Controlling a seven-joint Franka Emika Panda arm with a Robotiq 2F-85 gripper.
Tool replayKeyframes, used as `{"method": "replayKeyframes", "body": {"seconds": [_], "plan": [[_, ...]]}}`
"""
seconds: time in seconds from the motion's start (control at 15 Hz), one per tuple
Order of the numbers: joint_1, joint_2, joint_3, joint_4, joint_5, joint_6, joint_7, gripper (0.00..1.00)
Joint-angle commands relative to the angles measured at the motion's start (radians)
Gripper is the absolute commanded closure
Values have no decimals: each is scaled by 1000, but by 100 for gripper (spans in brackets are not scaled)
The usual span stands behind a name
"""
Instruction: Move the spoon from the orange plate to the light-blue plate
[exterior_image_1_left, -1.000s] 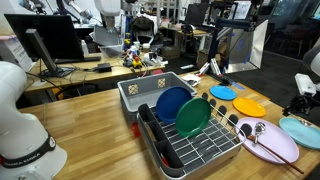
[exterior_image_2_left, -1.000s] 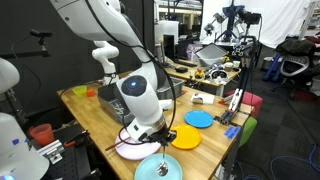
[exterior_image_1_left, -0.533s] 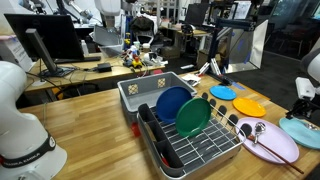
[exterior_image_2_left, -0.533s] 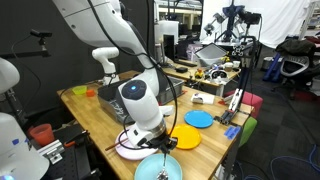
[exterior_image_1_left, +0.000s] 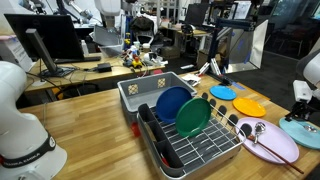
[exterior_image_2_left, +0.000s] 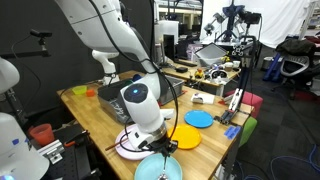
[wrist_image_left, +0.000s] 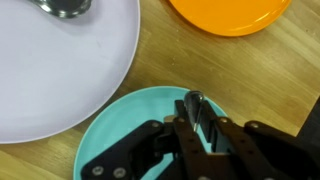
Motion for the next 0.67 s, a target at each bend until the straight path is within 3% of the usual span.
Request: {"method": "replayKeyframes", "body": {"seconds": [0.0,0.07,0.27,0.4,0.6], "plan": [[-8,26,10,13,10,14,-27,92],[-6,31,9,13,8,15,-26,82],[2,51,0,11,-2,17,-15,78],[1,58,-1,9,-4,16,-16,53],[-2,59,2,8,-2,22,-22,33]]}}
